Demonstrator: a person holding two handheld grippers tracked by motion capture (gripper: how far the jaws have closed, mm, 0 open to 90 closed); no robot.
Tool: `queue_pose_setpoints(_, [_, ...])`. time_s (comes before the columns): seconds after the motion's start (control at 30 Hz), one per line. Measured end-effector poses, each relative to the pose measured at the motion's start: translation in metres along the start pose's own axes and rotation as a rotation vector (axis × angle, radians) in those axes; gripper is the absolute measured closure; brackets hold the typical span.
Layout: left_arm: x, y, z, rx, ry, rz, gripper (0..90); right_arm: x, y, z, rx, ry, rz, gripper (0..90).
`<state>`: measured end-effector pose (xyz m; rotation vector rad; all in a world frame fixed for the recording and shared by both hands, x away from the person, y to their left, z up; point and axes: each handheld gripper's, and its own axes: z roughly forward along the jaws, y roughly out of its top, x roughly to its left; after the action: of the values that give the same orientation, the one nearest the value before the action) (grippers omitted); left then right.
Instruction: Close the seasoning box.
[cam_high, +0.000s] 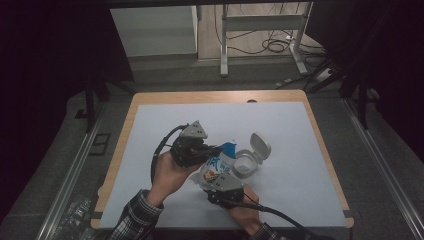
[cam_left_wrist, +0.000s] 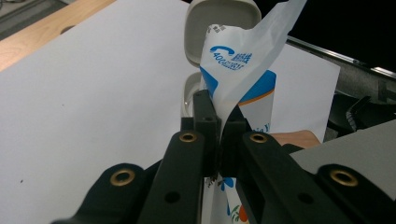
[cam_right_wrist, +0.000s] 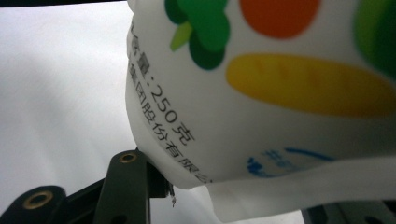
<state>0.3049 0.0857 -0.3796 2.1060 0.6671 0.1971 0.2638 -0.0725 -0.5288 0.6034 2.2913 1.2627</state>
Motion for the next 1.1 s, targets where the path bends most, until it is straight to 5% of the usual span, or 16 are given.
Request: queue_pose_setpoints(1.1, [0.001,0.023,0.034,0.109,-0.026,0.034,89.3,-0.013,-0.006,-0.019,-0.016,0.234,0.175,48.4])
